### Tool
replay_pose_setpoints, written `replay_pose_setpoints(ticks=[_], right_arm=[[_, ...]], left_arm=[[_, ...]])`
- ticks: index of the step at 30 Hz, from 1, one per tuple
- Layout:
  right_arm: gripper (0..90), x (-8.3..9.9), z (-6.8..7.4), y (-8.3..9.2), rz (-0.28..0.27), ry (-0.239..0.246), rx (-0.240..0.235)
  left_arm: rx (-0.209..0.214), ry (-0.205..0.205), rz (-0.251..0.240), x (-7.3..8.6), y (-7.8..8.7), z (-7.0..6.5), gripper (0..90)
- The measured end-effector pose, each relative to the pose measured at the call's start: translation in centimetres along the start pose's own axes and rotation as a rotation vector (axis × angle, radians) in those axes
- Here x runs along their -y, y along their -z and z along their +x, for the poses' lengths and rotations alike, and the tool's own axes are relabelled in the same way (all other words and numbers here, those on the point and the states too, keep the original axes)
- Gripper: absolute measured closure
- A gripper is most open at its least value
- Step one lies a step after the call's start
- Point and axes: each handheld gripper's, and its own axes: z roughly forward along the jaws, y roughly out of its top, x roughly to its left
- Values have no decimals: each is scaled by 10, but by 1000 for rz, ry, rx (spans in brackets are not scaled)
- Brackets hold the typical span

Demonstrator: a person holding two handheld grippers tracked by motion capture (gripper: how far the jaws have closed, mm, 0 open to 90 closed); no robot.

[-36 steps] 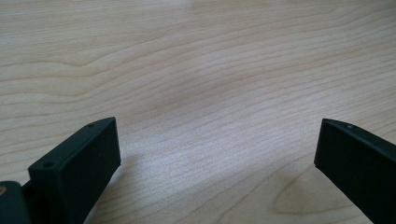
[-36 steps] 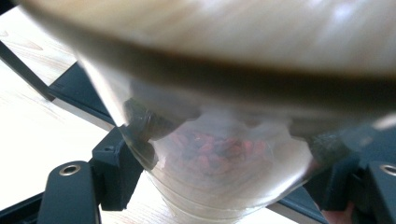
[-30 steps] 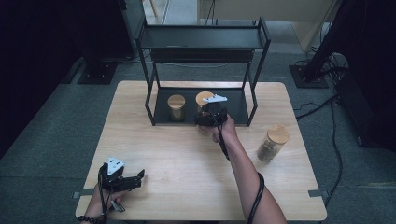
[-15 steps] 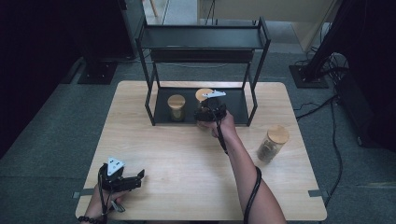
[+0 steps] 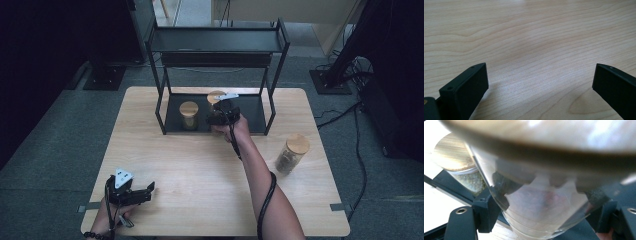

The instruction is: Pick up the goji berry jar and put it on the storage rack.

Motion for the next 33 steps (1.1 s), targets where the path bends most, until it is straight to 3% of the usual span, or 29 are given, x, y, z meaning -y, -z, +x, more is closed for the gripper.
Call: replay_pose_setpoints(ticks=[19,28,33], right_arm=[[247,-9,-1,-18,-8,-9,8],[243,-6,-1,-18,-19,-9,7],[161,-3,-2,-15,-34,-9,-25]], left_arm=[[1,-1,4,0,0,0,6],[3,0,4,0,0,0,6],[3,3,4,0,0,0,6]])
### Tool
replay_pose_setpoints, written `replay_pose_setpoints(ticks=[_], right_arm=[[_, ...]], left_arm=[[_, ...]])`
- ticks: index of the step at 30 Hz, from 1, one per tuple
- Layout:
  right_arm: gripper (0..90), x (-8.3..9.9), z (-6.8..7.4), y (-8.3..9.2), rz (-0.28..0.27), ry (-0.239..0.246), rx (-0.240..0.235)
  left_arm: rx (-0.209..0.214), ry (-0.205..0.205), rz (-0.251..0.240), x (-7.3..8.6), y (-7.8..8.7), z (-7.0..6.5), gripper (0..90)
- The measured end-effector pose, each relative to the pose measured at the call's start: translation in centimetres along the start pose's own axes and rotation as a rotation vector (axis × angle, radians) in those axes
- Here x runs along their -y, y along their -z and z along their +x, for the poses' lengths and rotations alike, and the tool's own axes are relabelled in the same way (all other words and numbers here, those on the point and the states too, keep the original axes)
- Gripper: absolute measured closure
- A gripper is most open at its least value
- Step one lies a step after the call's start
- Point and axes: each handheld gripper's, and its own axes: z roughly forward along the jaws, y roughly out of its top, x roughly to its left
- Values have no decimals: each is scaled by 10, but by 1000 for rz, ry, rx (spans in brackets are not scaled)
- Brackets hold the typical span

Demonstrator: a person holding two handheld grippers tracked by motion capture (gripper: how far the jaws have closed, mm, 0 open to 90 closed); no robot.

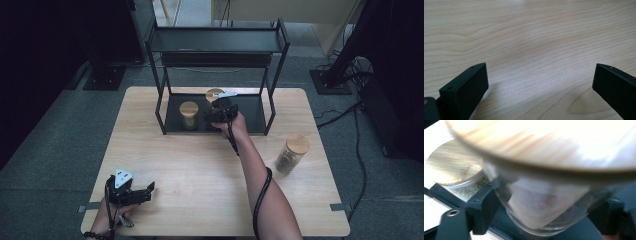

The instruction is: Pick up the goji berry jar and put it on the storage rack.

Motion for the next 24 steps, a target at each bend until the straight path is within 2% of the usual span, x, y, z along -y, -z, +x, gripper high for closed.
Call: replay_pose_setpoints(ticks=[7,11,24], right_arm=[[62,5,2,4,-12,3,-26],[46,10,3,4,-15,2,-24],[0,29,-1,6,-10,-53,-36]], left_arm=[[-3,0,0,0,0,0,6],[-1,4,-1,0,0,0,6],[1,2,0,0,0,0,6]])
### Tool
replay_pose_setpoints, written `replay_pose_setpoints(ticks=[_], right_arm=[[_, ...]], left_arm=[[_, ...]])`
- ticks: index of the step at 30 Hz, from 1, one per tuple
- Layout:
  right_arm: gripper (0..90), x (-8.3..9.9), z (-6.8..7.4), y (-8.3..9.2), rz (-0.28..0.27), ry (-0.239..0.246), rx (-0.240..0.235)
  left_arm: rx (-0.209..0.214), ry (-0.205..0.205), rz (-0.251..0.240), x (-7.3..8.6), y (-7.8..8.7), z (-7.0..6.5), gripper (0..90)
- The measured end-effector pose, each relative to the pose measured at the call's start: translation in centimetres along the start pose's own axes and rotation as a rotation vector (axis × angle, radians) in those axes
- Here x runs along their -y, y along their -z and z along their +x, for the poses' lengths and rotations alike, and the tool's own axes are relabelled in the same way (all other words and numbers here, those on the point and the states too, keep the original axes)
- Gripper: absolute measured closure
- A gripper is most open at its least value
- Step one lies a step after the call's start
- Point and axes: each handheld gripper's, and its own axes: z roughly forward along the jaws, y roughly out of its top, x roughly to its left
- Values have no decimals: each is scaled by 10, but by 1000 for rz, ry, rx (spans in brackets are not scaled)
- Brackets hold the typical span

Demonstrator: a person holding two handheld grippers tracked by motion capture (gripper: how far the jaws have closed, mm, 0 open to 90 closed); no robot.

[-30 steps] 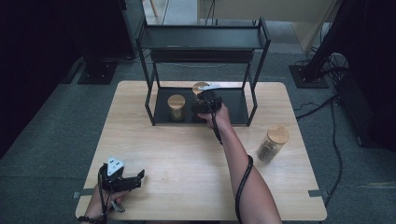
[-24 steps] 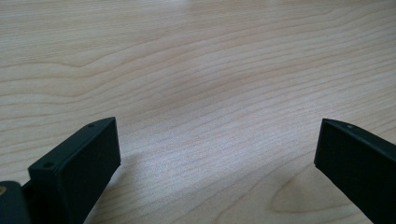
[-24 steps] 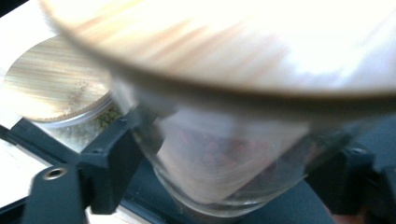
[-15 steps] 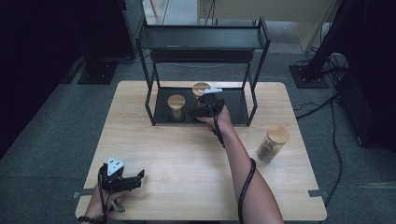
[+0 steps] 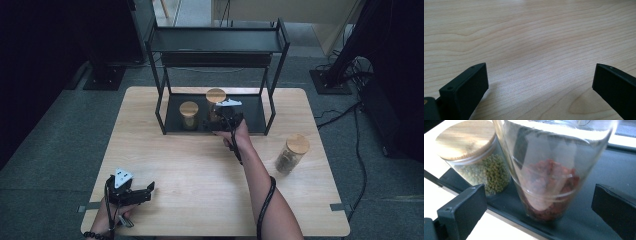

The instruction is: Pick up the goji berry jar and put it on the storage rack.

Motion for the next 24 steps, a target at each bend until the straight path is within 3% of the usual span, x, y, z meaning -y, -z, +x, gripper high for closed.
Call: replay_pose_setpoints(ticks=[5,24], right_arm=[[0,10,-3,1,-2,-19,3],[0,46,-1,-5,25,-8,2]], left_arm=[[-1,-1,-1,0,0,0,6],[-2,-7,-5,0,0,-1,6]])
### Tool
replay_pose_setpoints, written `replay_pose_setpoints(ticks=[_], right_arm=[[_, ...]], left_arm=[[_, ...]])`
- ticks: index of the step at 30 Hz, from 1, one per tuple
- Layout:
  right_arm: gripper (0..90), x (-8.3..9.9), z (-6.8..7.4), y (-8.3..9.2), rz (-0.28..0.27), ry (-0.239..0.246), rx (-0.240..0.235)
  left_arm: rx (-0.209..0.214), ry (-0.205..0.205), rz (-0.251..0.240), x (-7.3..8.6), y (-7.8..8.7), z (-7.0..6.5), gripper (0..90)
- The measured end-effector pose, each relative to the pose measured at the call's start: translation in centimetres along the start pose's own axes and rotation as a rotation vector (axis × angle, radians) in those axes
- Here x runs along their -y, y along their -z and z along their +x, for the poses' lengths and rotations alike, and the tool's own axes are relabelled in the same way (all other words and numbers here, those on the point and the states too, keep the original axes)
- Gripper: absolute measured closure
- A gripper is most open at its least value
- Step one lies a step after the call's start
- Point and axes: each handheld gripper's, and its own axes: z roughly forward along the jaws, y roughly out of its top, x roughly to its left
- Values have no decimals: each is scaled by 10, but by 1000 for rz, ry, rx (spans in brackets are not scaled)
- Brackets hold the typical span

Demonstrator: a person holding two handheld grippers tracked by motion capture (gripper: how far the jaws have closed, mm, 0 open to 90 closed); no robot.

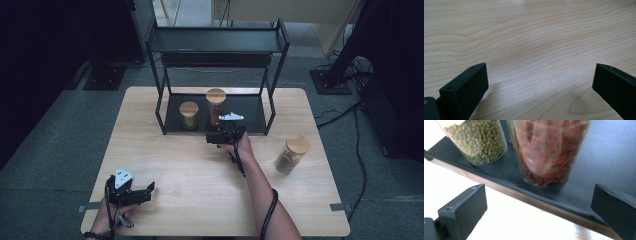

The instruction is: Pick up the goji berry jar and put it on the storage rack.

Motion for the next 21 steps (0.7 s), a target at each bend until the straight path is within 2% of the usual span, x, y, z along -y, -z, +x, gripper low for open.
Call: replay_pose_setpoints(ticks=[9,15,21], right_arm=[[2,10,5,2,-17,30,-3],[2,18,8,0,-5,32,-11],[3,26,10,0,19,54,-9]], left_arm=[[-3,-4,3,0,0,-1,6],[-5,-5,4,0,0,-1,6],[-6,-7,6,0,0,-1,6]])
